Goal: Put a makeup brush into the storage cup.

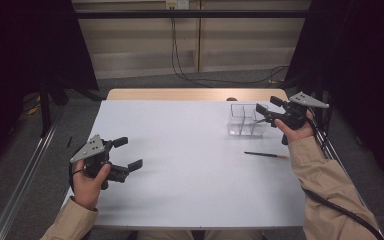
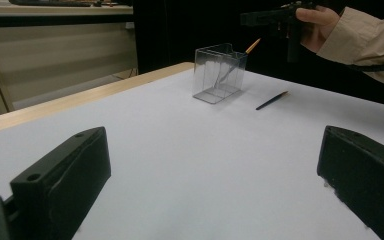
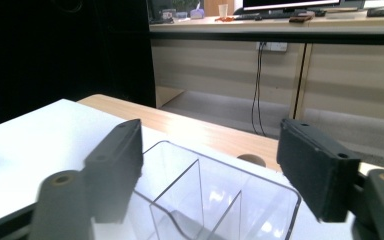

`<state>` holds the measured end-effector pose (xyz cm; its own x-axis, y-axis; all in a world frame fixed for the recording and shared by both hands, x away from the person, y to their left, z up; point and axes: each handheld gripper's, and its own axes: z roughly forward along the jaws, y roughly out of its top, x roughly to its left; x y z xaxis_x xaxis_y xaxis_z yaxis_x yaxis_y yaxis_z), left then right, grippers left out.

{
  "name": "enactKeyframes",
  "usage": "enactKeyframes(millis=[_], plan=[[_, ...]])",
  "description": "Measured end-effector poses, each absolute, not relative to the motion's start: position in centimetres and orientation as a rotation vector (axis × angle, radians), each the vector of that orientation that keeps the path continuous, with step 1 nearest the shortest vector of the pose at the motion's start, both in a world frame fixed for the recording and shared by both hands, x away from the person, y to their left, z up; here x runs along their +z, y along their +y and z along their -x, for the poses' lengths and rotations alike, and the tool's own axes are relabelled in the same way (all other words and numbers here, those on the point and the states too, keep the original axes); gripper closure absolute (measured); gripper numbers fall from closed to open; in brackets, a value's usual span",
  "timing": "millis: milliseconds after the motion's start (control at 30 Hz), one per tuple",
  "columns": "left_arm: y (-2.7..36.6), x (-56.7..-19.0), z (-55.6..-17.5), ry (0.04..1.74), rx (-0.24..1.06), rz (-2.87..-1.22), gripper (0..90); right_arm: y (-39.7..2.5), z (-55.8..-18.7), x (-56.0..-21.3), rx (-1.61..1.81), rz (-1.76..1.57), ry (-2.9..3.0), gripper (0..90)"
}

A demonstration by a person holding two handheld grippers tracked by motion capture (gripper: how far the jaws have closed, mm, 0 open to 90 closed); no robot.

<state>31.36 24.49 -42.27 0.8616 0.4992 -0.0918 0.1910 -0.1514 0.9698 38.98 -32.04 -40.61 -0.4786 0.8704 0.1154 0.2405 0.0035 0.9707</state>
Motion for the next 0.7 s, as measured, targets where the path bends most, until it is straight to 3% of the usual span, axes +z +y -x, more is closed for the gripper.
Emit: enactKeyframes(millis=[700], plan=[[24.3, -42.2, -31.3, 0.533, 0.295, -1.729, 0.4, -31.6, -35.8, -40.1, 1.564, -1.047, 1.816, 15.7]])
